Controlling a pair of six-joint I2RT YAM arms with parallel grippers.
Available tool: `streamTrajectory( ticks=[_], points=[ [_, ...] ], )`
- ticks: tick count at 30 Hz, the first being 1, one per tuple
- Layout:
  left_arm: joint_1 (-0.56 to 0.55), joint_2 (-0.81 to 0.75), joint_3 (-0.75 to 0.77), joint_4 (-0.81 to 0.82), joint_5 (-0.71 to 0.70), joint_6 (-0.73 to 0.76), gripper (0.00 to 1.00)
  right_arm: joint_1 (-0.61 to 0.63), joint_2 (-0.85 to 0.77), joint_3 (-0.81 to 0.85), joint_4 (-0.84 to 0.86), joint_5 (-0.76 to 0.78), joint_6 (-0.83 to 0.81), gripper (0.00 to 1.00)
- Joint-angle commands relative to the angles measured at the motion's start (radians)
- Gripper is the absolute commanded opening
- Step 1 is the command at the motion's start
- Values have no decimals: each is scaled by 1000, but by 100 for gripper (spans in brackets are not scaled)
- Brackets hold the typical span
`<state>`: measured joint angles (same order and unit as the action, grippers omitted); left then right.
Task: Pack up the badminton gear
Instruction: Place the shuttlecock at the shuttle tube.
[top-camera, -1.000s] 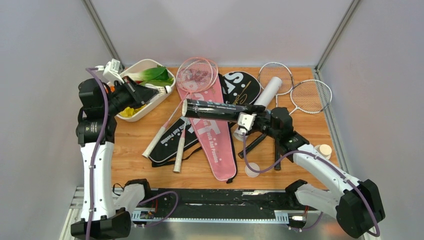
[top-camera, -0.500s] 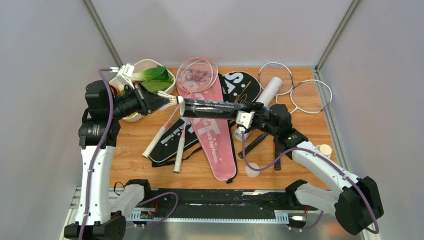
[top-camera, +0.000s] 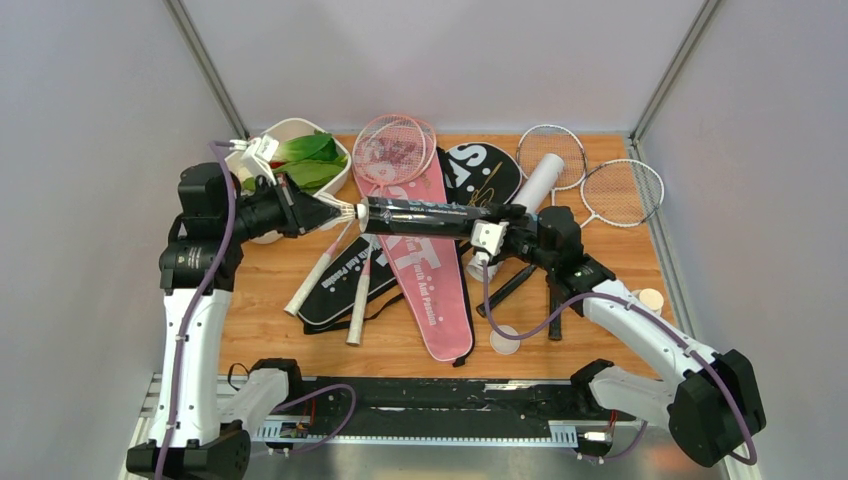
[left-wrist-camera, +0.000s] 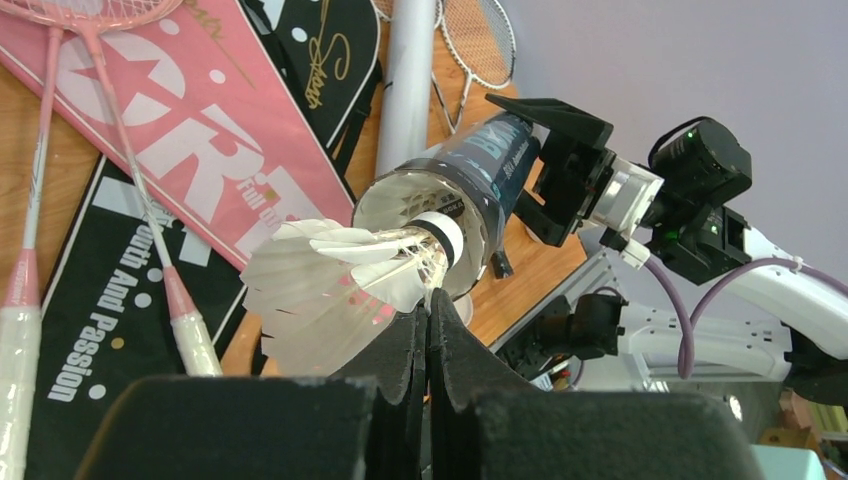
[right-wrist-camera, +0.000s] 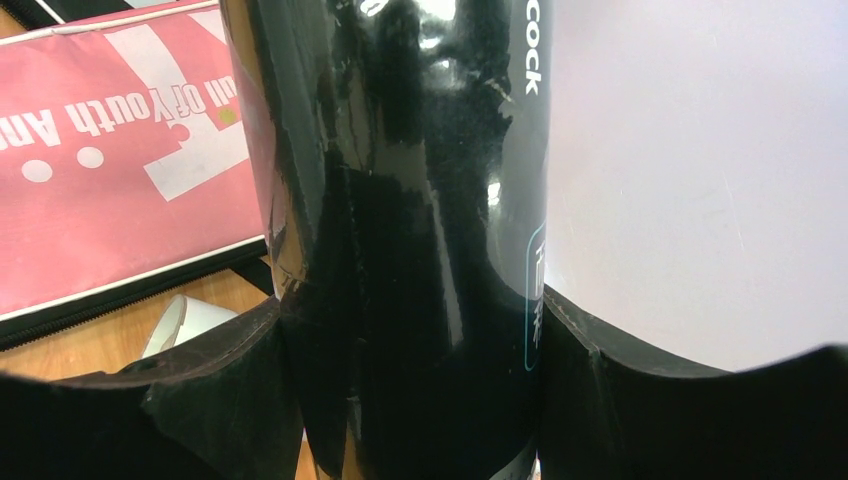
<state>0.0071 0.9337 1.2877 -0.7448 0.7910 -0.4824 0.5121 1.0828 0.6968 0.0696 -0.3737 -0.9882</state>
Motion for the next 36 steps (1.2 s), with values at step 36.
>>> streamTrajectory(
  ticks=[36],
  points=[
    [-254,88,14,143,-106,-122,37,92,53,-25,220,-10,116,10]
  ],
)
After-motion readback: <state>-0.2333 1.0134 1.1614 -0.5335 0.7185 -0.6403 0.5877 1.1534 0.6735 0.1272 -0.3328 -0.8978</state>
